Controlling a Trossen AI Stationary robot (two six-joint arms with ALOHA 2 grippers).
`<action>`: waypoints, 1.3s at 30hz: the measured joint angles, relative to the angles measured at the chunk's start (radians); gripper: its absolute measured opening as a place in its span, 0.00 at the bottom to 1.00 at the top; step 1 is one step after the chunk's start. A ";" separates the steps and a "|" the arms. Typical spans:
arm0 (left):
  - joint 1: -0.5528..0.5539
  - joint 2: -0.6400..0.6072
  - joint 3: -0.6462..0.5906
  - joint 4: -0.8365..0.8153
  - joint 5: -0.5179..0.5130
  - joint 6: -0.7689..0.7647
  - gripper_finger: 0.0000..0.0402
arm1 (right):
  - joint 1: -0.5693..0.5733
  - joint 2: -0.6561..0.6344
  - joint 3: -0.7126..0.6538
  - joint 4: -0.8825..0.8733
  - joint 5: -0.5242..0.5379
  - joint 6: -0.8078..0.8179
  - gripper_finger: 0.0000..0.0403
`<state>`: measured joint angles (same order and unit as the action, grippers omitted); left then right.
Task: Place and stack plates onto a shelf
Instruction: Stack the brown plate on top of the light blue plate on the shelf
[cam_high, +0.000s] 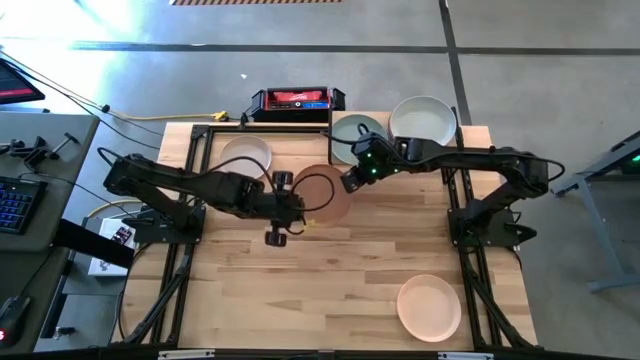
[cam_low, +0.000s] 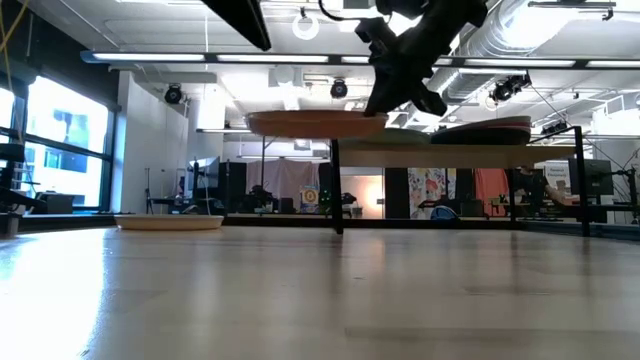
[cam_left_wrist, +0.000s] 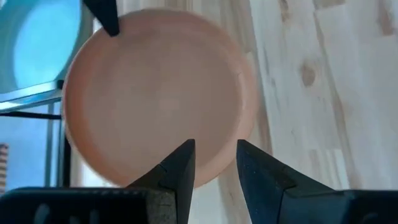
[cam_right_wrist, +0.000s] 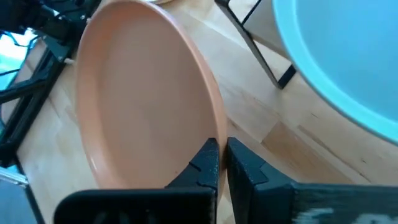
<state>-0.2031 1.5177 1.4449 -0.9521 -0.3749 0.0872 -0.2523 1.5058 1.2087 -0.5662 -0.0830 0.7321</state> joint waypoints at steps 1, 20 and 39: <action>0.000 0.000 0.007 -0.015 -0.012 -0.002 0.26 | -0.004 -0.007 0.000 0.000 -0.004 0.000 0.00; 0.000 0.000 0.023 -0.213 -0.107 -0.145 0.26 | -0.240 -0.069 0.412 -0.402 0.196 -0.208 0.00; 0.000 0.000 0.023 -0.211 -0.107 -0.164 0.26 | -0.412 -0.023 0.412 -0.562 0.224 -0.236 0.00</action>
<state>-0.2031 1.5177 1.4677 -1.1633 -0.4820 -0.0765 -0.6640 1.4831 1.6207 -1.1278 0.1411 0.4958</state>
